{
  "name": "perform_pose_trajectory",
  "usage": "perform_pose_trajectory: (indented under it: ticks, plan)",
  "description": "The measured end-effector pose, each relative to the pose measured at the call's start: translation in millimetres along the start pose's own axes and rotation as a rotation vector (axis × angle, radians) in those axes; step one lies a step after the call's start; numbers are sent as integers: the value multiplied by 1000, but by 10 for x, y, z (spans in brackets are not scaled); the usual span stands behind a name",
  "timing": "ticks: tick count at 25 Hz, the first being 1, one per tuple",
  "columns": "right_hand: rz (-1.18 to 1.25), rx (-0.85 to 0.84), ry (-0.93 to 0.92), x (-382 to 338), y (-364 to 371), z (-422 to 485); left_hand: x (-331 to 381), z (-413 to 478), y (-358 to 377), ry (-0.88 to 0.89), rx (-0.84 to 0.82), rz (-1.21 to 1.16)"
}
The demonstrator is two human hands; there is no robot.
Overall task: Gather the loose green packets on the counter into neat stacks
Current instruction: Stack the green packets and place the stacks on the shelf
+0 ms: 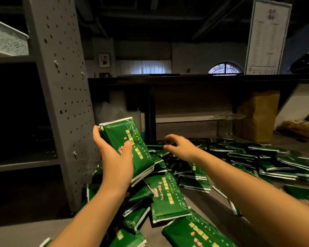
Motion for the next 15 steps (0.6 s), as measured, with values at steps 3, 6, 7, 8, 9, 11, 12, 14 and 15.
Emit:
perform_pose_trajectory:
  ticks: [3, 6, 7, 8, 9, 11, 12, 14, 15]
  plan:
    - [-53, -90, -30, -125, 233, 229, -6, 27, -30, -21, 15, -21]
    - [-142, -210, 24, -83, 461, 370, -26, 63, -45, -42, 25, -41]
    - [-188, -259, 56, -20, 522, 388, -26, 71, -49, -47, 27, -45]
    - [-231, -287, 81, 46, 555, 385, -28, 75, -50, -51, 28, -50]
    - [-258, -297, 90, 104, 573, 371, -31, 77, -50, -53, 27, -56]
    - [-294, -301, 88, 167, 557, 293, -43, 89, -51, -54, 21, -63]
    - [-319, -296, 79, 183, 515, 219, -55, 86, -47, -57, 14, -64]
    - [-352, -269, 35, 198, 394, 59, -56, 61, -28, -62, 0, -60]
    - [-360, -260, 10, 195, 321, -34, -54, 45, -17, -65, -8, -55]
Point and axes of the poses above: each hand's wrist, its own z-axis towards the middle knuckle, its own y-axis out of the palm, x = y × z, the point moved 7 cm from there along z, towards the middle knuckle, and after that the axes turned 9 degrees about x, right-handed, at the moved point
